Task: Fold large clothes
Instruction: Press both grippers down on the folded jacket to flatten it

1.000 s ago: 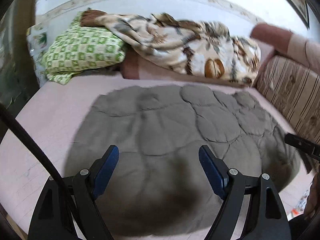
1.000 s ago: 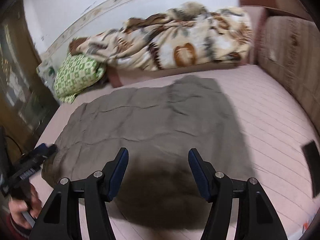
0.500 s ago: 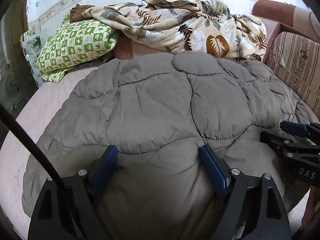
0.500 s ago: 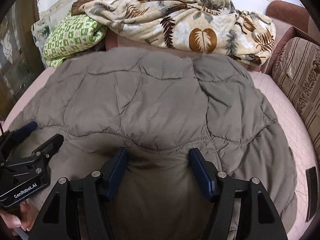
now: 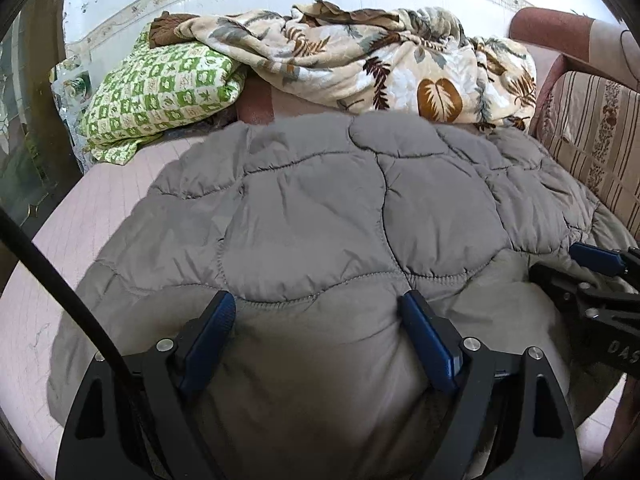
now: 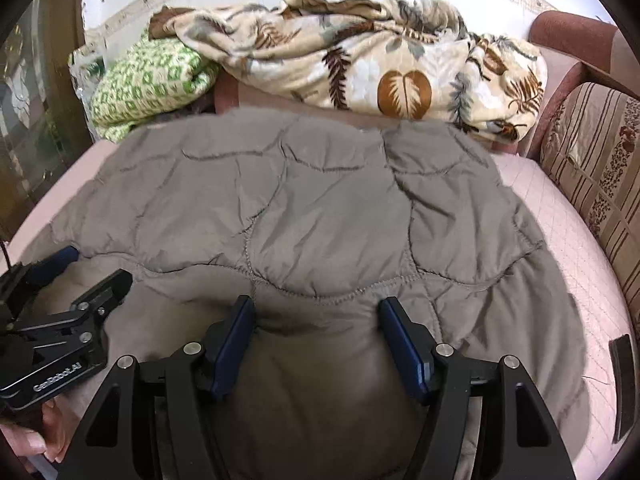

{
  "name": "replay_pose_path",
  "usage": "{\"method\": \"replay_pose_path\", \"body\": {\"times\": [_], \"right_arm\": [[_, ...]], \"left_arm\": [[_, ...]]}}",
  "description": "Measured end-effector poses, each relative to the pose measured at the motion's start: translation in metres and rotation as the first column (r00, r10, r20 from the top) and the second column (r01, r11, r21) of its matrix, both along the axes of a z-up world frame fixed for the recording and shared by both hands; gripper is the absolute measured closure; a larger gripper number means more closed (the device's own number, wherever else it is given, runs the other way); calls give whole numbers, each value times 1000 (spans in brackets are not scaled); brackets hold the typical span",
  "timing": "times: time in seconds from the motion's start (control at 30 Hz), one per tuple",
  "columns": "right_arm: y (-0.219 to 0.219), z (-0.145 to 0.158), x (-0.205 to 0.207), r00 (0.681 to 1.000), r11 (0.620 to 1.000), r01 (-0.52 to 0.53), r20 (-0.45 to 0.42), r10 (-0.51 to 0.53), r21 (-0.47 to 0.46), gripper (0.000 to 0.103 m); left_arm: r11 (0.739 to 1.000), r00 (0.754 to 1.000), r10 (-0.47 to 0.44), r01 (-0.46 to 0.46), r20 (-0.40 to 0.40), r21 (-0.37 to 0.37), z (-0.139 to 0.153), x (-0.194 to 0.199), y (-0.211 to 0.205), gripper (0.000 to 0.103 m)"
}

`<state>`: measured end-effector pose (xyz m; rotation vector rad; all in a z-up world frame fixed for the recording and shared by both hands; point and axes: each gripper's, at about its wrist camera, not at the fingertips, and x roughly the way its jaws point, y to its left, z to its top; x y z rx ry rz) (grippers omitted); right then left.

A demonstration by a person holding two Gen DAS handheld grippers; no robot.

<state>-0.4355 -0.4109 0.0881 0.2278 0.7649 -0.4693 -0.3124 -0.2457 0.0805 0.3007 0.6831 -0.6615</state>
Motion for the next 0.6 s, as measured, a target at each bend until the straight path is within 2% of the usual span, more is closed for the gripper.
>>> {"method": "replay_pose_path", "body": {"times": [0.3, 0.5, 0.6], "right_arm": [[18, 14, -31, 1000, 1000, 10, 19, -10, -22, 32], [18, 1, -40, 999, 999, 32, -12, -32, 7, 33], [19, -6, -36, 999, 1000, 26, -41, -26, -7, 32]], "left_arm": [[1000, 999, -16, 16, 32, -6, 11, -20, 16, 18], [1000, 999, -19, 19, 42, 15, 4, -24, 17, 18], [999, 999, -23, 22, 44, 32, 0, -24, 15, 18]]}}
